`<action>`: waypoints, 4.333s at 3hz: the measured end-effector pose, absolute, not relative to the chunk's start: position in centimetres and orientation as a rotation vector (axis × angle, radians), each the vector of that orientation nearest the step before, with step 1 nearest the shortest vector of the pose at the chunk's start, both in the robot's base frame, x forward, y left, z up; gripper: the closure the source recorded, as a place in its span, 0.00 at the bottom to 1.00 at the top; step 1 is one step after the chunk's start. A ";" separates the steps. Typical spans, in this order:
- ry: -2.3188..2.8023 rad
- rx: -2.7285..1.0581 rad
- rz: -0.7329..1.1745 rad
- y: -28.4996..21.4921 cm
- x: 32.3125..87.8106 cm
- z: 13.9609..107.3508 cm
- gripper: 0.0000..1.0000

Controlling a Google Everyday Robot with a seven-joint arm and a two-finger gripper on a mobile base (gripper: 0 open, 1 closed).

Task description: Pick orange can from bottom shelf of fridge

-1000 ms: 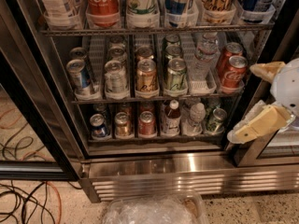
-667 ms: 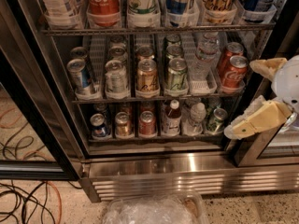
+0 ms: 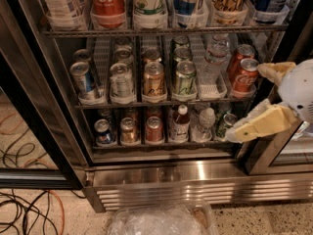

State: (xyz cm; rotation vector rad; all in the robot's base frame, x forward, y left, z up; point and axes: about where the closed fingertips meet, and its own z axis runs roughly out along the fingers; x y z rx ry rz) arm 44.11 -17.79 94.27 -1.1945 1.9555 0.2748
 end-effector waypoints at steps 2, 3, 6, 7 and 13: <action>1.903 -0.988 0.325 -13.1 46.0 92.9 0.00; 1.877 -0.898 0.324 -10.8 46.7 91.4 0.00; 1.821 -0.746 0.335 -8.3 47.7 88.3 0.00; 1.785 -0.700 0.325 -8.0 48.2 86.2 0.00; 1.765 -0.668 0.451 -2.8 48.1 74.9 0.00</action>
Offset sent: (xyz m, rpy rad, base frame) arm 0.0352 0.0688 -0.0264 0.2422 -0.1062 -0.1852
